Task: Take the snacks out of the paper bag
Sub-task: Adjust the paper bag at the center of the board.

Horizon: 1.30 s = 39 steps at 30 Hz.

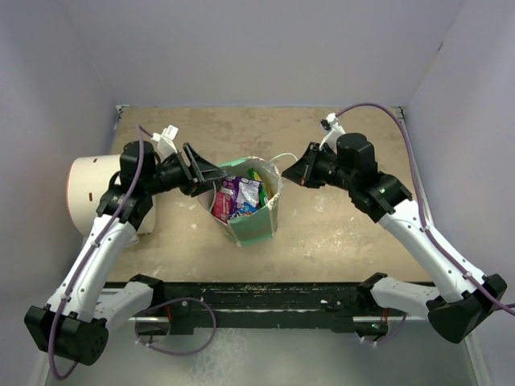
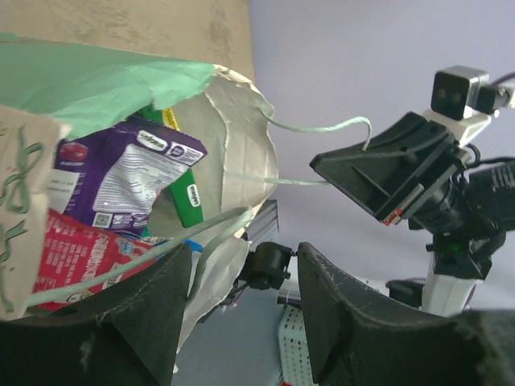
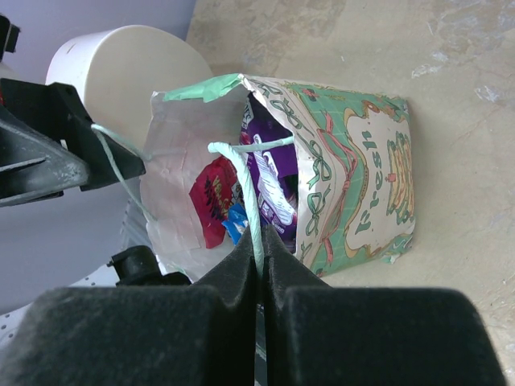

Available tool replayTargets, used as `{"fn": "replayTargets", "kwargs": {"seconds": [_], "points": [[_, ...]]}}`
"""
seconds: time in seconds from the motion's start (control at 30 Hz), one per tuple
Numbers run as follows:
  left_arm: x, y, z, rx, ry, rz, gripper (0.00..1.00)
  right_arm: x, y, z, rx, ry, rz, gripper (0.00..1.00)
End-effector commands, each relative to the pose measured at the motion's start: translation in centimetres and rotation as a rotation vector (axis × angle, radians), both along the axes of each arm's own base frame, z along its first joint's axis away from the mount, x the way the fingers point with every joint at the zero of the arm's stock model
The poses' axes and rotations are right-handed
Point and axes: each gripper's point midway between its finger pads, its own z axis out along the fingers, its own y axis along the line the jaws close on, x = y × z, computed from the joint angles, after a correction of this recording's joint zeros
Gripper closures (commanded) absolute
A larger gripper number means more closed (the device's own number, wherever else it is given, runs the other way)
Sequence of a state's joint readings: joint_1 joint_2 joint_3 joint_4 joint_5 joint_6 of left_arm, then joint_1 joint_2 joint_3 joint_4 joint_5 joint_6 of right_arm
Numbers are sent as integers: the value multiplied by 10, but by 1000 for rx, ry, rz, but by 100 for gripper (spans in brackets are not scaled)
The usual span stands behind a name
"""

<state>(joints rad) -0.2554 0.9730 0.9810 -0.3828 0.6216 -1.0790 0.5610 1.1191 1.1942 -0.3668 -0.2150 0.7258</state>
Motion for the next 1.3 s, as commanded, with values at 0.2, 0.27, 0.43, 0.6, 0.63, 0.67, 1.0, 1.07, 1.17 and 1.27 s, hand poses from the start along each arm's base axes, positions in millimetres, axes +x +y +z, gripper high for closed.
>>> {"fn": "replayTargets", "kwargs": {"seconds": [0.2,0.27,0.43,0.6,0.63,0.67,1.0,1.07,1.17,1.27], "points": [[-9,-14,34,3,-222,-194,47,7,1,42,51,-117,-3,100],[-7,-15,36,-2,-233,-194,50,7,2,42,51,-118,1,100],[2,-18,40,-5,-263,-198,55,7,1,41,48,-119,-2,100],[9,-18,54,8,-313,-194,74,6,0,42,43,-119,0,100],[10,-17,58,20,-327,-186,79,6,0,42,39,-120,-2,100],[13,-14,63,40,-342,-164,90,6,-1,42,36,-121,-2,100],[52,44,101,288,-389,229,100,16,17,55,12,-188,98,100],[62,55,110,342,-413,285,100,19,26,60,21,-211,144,100],[78,73,124,445,-451,359,100,24,44,66,51,-241,218,100],[87,92,141,521,-469,435,100,23,63,69,73,-251,298,100]]}}
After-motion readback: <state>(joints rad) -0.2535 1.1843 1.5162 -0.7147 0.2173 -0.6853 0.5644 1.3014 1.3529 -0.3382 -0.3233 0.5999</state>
